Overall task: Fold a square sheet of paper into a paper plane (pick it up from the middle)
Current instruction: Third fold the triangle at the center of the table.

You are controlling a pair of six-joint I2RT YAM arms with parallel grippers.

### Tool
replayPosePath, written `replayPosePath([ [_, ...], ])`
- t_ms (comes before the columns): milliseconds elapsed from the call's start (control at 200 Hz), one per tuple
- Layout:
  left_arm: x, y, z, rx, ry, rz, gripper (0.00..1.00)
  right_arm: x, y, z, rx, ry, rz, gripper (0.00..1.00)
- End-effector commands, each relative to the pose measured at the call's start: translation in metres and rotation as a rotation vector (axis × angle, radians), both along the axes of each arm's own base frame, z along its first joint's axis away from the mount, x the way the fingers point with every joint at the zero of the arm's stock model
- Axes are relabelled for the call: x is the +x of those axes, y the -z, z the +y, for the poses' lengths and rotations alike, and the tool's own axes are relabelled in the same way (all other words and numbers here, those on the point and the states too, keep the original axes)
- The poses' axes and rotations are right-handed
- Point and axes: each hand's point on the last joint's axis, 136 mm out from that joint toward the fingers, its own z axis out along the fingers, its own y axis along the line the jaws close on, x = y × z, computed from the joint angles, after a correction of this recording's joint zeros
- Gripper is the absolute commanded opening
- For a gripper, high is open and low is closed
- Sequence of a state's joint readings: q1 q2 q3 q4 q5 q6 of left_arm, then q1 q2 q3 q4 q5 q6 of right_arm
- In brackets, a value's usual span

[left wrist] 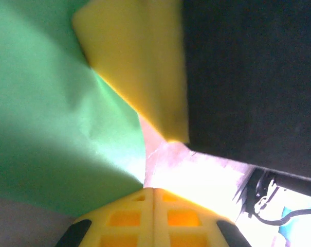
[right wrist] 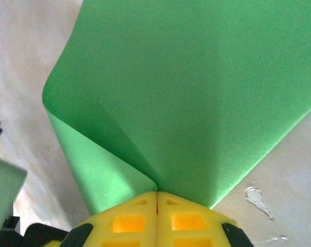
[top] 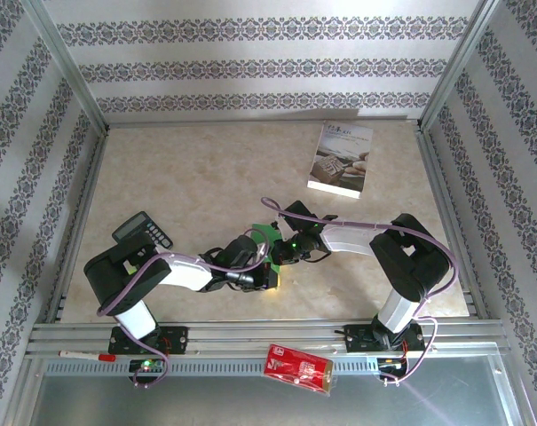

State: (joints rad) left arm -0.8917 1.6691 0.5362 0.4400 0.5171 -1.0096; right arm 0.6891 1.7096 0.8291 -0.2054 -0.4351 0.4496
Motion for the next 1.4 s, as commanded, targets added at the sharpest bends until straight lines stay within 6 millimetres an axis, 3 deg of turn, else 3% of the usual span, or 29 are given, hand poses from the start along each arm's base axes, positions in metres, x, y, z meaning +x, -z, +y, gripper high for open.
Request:
replayPosePath([
  [0,-0.037,0.022,0.011,0.11,0.107,0.083,0.01,-0.025,0.043,-0.036,-0.187,0.037,0.112,0.01],
  [175,-0.046,0.022,0.007,0.137,0.158,0.077,0.01,-0.026,0.044,-0.037,-0.19,0.037,0.114,0.01],
  [320,-0.04,0.004,0.0,0.092,0.164,0.023,0.01,-0.026,0.044,-0.038,-0.194,0.039,0.112,0.01],
  [475,-0.009,-0.023,0.017,0.036,0.017,-0.048,0.01,-0.026,0.045,-0.037,-0.192,0.037,0.114,0.01],
  [650,0.03,-0.035,0.046,-0.022,-0.181,-0.03,0.0,-0.025,0.045,-0.036,-0.189,0.037,0.111,0.01],
  [859,0.05,-0.036,0.044,-0.015,-0.201,-0.016,0.0,-0.025,0.045,-0.036,-0.189,0.036,0.113,0.01],
  [1149,0.062,-0.031,0.035,-0.016,-0.197,-0.004,0.0,-0.024,0.045,-0.035,-0.188,0.039,0.114,0.01],
  [1394,0.059,-0.009,0.047,0.077,-0.196,0.028,0.0,-0.024,0.046,-0.036,-0.193,0.036,0.113,0.01],
])
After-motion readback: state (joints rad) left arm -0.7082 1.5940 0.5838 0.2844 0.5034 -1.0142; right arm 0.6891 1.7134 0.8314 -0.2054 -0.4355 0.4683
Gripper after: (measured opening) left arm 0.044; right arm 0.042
